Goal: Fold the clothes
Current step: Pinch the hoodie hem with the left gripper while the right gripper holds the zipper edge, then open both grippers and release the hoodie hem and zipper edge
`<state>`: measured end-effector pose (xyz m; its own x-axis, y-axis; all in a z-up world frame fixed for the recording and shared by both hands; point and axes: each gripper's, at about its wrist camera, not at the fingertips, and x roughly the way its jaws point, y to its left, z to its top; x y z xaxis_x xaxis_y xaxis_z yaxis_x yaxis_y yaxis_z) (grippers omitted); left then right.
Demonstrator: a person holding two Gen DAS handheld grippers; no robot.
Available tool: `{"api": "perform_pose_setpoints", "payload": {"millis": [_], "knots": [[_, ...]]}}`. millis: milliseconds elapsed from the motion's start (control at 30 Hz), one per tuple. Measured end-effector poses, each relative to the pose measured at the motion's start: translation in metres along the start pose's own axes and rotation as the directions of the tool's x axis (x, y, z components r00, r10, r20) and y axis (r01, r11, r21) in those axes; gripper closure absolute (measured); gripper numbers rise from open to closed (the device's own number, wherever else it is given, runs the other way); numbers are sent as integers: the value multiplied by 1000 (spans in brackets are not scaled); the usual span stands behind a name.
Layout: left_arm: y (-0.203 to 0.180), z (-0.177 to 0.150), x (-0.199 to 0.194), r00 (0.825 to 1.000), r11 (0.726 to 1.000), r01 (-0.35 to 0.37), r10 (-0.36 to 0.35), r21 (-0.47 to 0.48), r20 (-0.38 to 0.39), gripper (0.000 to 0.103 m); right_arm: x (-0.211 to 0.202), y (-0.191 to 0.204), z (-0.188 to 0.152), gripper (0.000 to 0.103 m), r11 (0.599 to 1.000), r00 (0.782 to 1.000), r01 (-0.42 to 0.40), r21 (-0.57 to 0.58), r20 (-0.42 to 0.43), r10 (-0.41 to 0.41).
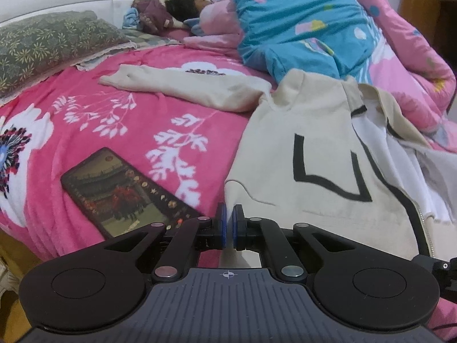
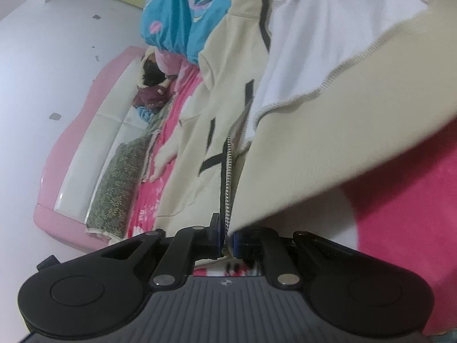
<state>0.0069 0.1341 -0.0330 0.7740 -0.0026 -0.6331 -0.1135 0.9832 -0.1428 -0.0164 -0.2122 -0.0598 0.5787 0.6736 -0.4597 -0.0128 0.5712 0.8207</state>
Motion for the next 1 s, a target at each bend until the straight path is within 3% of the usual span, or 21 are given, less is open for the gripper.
{"api": "perform_pose_setpoints", "payload": {"millis": [267,500,633,733,833,933,1000], "knots": [[-15,-9,2,998,991,-57,57,123,2,98,4,-8,-18,94,990,995,95,-107,11,-94],[-18,-13,-15,994,979,-105,100,175,32,88,-13,-6,-26,86,986,997,74,-151,1,-75],[-24,-9,-30,992,977,-106,91,184,89,76,-44,-1,-31,84,962,993,115,-246,62,-103],[-41,-3,-33,992,972,-77,52,221,119,66,-77,4,-27,84,921,966,223,-318,198,-166],[-64,0,-26,994,965,-15,-14,261,111,62,-106,-5,-15,84,897,917,330,-295,325,-230],[-85,-1,-11,995,959,51,-72,280,66,61,-123,-16,-6,83,869,869,413,-273,404,-286],[-99,-3,1,994,954,89,-102,287,29,61,-127,-23,-5,83,853,850,446,-270,428,-309]]}}
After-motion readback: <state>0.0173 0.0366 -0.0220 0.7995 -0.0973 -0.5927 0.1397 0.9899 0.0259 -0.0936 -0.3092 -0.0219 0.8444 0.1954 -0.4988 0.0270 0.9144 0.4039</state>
